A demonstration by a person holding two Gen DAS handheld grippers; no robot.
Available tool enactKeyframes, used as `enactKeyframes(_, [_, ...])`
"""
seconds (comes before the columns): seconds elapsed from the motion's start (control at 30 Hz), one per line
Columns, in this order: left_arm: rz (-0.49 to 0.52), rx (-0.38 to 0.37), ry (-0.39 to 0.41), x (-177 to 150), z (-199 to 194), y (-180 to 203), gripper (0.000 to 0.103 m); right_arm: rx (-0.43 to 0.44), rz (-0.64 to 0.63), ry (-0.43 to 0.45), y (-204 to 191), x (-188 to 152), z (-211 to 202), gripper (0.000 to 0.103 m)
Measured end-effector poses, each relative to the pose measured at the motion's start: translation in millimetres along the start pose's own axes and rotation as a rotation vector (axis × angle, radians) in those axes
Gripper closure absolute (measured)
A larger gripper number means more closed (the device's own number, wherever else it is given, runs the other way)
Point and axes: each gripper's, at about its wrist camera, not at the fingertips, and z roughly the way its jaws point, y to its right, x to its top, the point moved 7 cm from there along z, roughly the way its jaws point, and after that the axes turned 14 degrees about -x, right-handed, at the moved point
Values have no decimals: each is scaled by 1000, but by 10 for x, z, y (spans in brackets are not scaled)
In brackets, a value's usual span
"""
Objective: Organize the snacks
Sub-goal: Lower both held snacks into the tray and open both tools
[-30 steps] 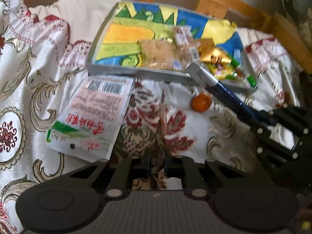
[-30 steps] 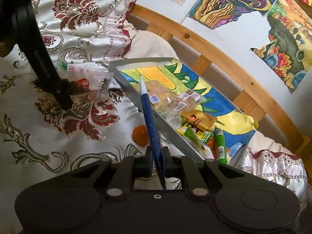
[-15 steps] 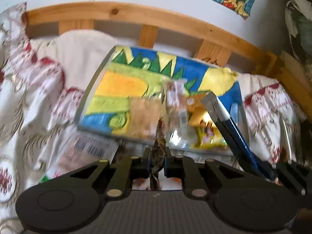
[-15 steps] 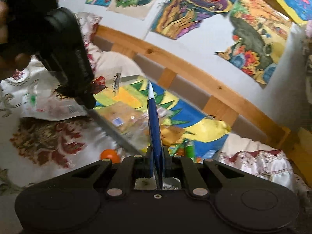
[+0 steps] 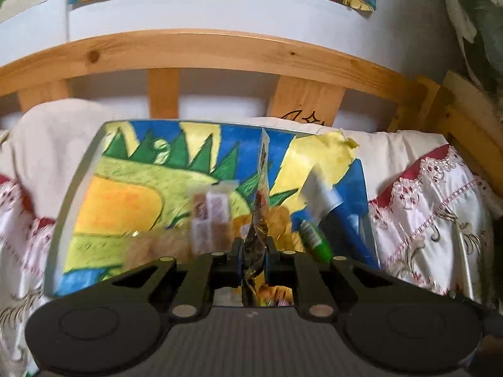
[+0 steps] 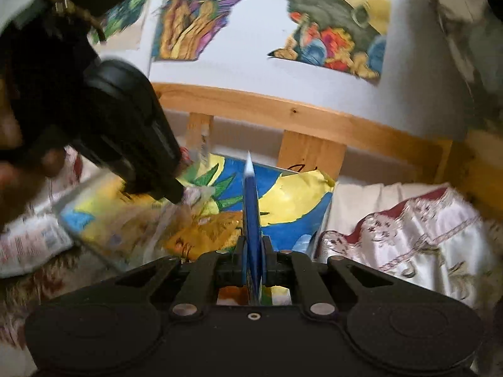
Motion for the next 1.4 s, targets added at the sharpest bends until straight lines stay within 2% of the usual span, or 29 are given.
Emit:
enactKeyframes(0.17, [-3, 21, -5, 68, 218, -28, 90, 43, 92, -12, 73, 29, 170, 95])
enactKeyframes(0.33, [-32, 29, -20, 10, 362, -114, 90, 55, 141, -87, 79, -79, 375, 94])
enactKeyframes(0.53, [-6, 45, -26, -42, 446, -108, 90, 51, 203, -132, 130, -142, 483, 76])
enactKeyframes(0.57, [-4, 48, -25, -39, 445, -107, 87, 52, 208, -136, 131, -148, 490, 70])
enactKeyframes(0.63, [-4, 54, -22, -37, 439, -116, 85, 52, 218, -143, 139, -158, 504, 66])
enactKeyframes(0.7, [-1, 57, -16, -35, 422, -117, 76, 49, 224, -145, 142, -163, 506, 61])
enactKeyframes(0.73, [1, 53, -13, -34, 414, -113, 74, 49, 225, -145, 142, -162, 506, 57])
enactKeyframes(0.83, [3, 38, 2, -34, 369, -88, 63, 39, 232, -136, 158, -152, 494, 43])
enactKeyframes(0.9, [10, 38, 25, -29, 311, -59, 42, 38, 241, -127, 174, -137, 472, 40])
enactKeyframes(1.03, [30, 39, 112, -4, 96, -10, 25, 12, 226, -101, 177, -88, 408, 18])
enactKeyframes(1.1, [37, 47, 153, 6, -17, -6, 16, 0, 215, -78, 186, -55, 363, 17])
enactKeyframes(1.27, [21, 75, 223, 12, -266, -95, 7, -5, 217, -46, 199, 15, 279, 6])
enactKeyframes(1.4, [-4, 107, 262, -37, -465, -209, 3, -1, 210, -27, 185, 42, 195, 2])
